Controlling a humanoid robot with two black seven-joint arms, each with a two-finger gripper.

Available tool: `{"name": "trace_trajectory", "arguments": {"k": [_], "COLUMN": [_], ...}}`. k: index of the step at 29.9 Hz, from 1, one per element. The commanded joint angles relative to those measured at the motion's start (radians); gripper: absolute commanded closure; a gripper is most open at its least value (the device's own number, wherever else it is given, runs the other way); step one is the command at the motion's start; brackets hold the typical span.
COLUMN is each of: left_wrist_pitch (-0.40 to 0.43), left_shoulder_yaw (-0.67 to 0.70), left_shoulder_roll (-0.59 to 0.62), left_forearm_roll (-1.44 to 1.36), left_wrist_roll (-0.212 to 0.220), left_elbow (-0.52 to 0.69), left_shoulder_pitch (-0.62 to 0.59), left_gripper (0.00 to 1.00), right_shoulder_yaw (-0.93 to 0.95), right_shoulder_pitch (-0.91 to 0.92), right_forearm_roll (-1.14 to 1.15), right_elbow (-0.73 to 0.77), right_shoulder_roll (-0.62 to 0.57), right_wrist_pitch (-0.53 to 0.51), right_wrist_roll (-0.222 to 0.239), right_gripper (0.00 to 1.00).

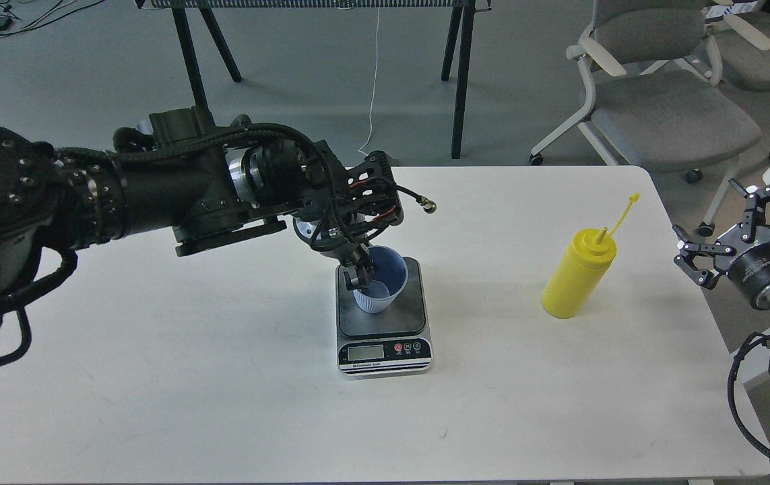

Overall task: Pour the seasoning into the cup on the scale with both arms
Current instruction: 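Set the cup down on the scale and open the left gripper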

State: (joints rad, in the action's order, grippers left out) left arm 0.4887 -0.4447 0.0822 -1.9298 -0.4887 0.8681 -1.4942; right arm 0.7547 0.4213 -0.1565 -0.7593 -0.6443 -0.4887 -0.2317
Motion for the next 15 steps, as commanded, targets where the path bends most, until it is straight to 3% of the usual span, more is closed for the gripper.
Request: {"name": "trace_trajectory", "arguments": {"k": [1, 15], "left_wrist_pitch": [0.000, 0.000], "left_shoulder_yaw": [0.006, 0.023], "left_shoulder_roll": [-0.021, -0.033], "left_forearm_roll": [0.026, 0.090], "left_wrist_roll": [0.000, 0.000], "left_elbow": [-0.044, -0.136], "left_shoulder_pitch": [-0.001, -0.052], "left_gripper": [0.42, 0.31], "right_shoulder_yaw": [0.000, 0.000], "right_shoulder_pitch": [-0.003, -0.009], "right_forearm_roll": [0.000, 0.000], "right_elbow": [0.000, -0.002], "right_shoulder_roll": [0.000, 0.002], "right_wrist_pitch": [0.000, 0.000], "right_wrist_roll": [-0.001, -0.006], "right_gripper": [0.00, 0.00]}}
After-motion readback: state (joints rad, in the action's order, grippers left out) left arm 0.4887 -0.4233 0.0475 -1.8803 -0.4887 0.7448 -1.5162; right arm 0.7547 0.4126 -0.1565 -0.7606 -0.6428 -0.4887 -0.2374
